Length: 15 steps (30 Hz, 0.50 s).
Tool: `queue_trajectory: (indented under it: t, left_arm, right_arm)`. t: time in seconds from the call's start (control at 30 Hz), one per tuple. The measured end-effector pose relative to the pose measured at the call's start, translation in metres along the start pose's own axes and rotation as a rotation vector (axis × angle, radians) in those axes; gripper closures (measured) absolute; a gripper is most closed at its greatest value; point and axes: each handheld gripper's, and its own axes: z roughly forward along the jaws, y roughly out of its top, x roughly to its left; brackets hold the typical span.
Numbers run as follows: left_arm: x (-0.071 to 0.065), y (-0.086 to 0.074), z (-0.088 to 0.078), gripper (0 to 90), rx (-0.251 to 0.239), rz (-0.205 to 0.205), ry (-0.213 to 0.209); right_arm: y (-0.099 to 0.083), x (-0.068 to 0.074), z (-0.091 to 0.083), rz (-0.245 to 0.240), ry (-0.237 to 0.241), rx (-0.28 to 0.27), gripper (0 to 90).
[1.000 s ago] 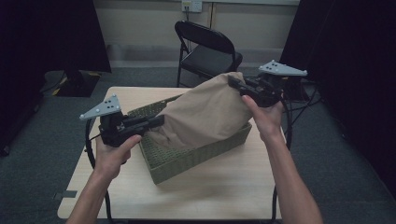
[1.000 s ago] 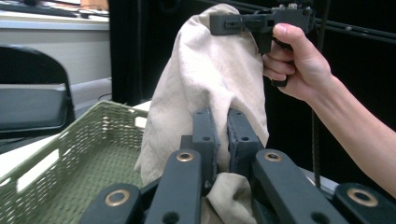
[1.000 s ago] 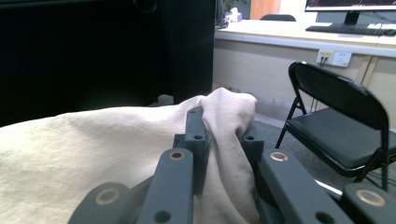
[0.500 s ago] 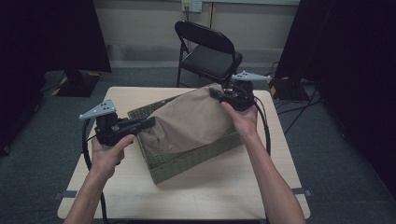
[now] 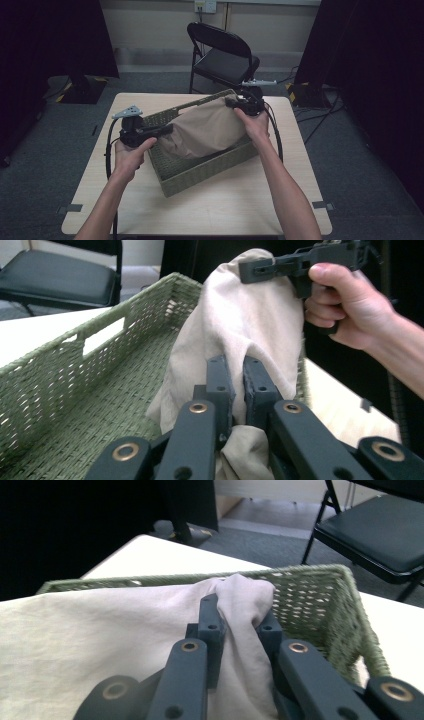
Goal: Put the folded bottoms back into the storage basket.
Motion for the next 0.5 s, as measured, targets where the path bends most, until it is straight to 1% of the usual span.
queue_trajectory:
  t: [0.1, 0.13, 0.23, 0.3, 0.33, 0.37, 0.4, 0.43, 0.5]
  left_arm:
    - [0.006, -0.002, 0.013, 84.1, 0.036, -0.002, 0.020]
    - [0.007, -0.004, 0.016, 84.1, 0.043, -0.011, 0.019]
    - [0.010, -0.008, 0.024, 84.0, 0.064, -0.022, 0.018]
    - [0.011, -0.011, 0.028, 83.9, 0.088, -0.013, 0.036]
    - [0.013, -0.012, 0.031, 83.8, 0.103, -0.023, 0.040]
    - [0.015, -0.013, 0.032, 83.6, 0.114, -0.026, 0.039]
    - [0.015, -0.014, 0.034, 83.1, 0.127, -0.016, 0.045]
    - [0.016, -0.014, 0.034, 80.9, 0.136, -0.009, 0.055]
    - [0.018, -0.014, 0.035, 71.2, 0.129, -0.020, 0.089]
  right_arm:
    - [-0.002, -0.005, 0.008, -0.016, -0.033, 0.027, 79.5]
    - [-0.003, -0.006, 0.011, -0.024, -0.044, 0.040, 79.5]
    - [-0.007, -0.012, 0.020, -0.023, -0.060, 0.076, 79.5]
    - [-0.010, -0.015, 0.025, -0.031, -0.068, 0.106, 79.2]
    - [-0.011, -0.016, 0.026, -0.035, -0.065, 0.116, 78.9]
    - [-0.012, -0.017, 0.028, -0.038, -0.066, 0.120, 77.8]
    - [-0.012, -0.018, 0.028, -0.035, -0.069, 0.115, 76.1]
    - [-0.013, -0.019, 0.029, -0.035, -0.070, 0.108, 72.0]
    - [-0.013, -0.020, 0.031, -0.039, -0.087, 0.111, 66.3]
